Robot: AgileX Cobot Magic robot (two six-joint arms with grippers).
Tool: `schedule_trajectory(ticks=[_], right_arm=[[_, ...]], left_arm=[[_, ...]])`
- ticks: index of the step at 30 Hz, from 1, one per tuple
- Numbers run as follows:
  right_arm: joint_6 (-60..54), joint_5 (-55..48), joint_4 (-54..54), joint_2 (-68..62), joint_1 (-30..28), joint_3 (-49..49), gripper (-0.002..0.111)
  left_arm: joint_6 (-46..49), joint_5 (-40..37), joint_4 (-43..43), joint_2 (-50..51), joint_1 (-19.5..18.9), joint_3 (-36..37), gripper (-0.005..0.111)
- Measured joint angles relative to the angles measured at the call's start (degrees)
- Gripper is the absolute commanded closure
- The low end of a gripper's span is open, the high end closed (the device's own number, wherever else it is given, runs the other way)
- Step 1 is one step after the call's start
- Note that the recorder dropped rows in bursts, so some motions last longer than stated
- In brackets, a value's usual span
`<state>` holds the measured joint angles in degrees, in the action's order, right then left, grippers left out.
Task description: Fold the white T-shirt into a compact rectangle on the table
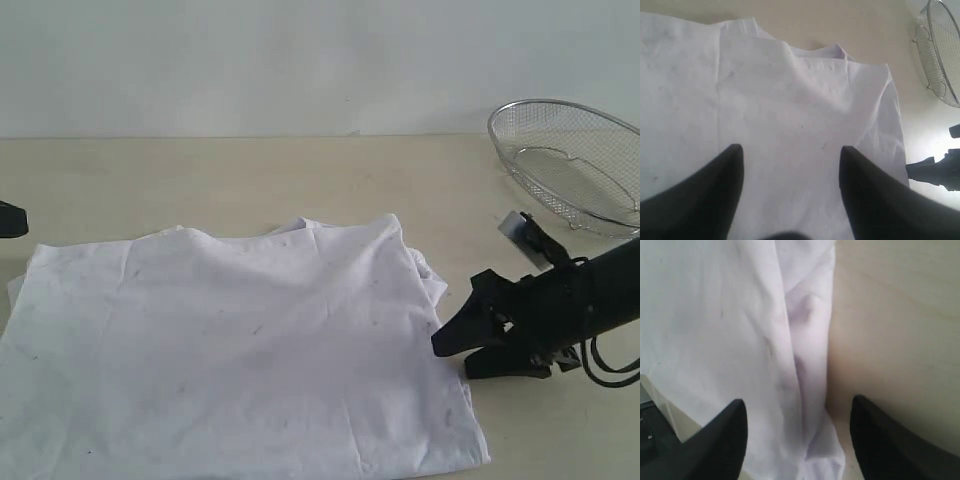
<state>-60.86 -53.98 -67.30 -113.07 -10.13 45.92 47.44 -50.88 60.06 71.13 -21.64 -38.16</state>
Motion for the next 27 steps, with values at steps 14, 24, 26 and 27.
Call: schedule_trajectory(ticks=[14, 24, 26, 27], right_arm=[[-2.58, -0.26, -5.13, -2.17, 6.8, 0.48, 0.062], [-3.56, 3.05, -4.41, -2.25, 7.3, 0.48, 0.109], [-3.56, 3.64, -4.07, -1.51, 7.3, 0.37, 0.109], [-3.56, 4.05, -3.77, -1.11, 7.3, 0.28, 0.109]], left_arm=[[0.0, 0.0, 0.0, 0.0, 0.0, 0.0, 0.052], [0.0, 0.0, 0.0, 0.0, 0.0, 0.0, 0.052], [0.0, 0.0, 0.0, 0.0, 0.0, 0.0, 0.052], [0.0, 0.0, 0.0, 0.0, 0.0, 0.0, 0.052]])
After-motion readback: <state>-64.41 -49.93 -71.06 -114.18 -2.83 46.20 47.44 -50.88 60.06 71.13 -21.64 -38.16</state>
